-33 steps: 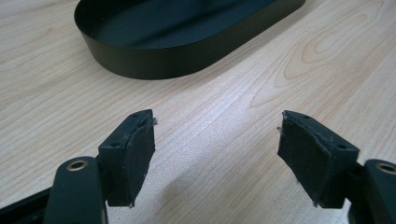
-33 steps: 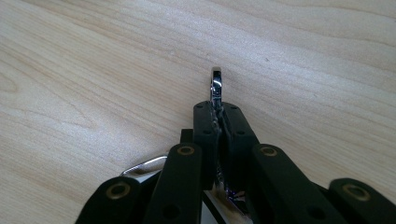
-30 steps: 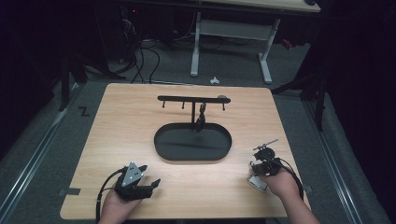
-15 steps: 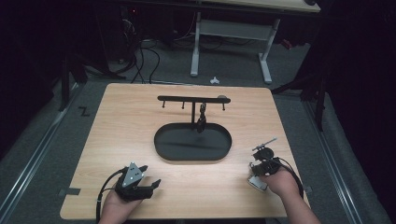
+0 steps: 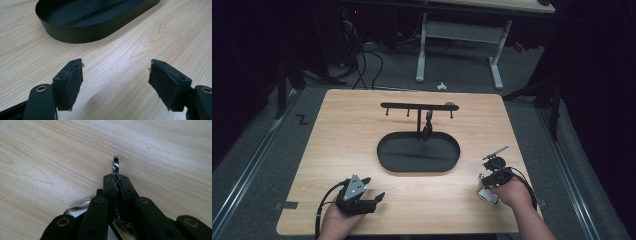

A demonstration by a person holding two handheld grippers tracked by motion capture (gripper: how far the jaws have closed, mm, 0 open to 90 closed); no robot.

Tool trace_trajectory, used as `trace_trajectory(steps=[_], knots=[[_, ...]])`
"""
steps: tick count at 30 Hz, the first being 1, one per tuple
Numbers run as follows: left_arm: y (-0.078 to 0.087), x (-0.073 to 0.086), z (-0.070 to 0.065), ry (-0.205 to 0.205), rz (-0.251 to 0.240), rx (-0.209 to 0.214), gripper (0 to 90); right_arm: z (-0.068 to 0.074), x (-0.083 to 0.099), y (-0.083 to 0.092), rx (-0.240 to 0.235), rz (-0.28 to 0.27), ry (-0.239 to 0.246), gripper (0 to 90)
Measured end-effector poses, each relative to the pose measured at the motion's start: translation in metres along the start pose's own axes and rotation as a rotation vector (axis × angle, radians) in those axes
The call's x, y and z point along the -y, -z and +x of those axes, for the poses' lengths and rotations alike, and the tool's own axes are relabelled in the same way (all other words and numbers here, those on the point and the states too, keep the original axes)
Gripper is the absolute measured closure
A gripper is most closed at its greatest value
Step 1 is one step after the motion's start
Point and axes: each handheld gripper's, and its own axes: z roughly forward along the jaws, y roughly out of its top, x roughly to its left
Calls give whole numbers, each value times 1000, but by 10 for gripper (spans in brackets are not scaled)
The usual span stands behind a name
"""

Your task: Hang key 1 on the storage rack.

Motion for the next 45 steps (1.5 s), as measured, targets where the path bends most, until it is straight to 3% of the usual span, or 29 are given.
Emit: trace_trajectory(steps=[16,37,45], knots=[[1,1,3,10,-1,-8,276,3,-12,3,26,32,37,864],[1,0,1,8,-9,-4,276,12,-33,94,37,-86,87,864],[1,0,1,4,-7,-1,275,19,-49,118,46,-106,124,864]])
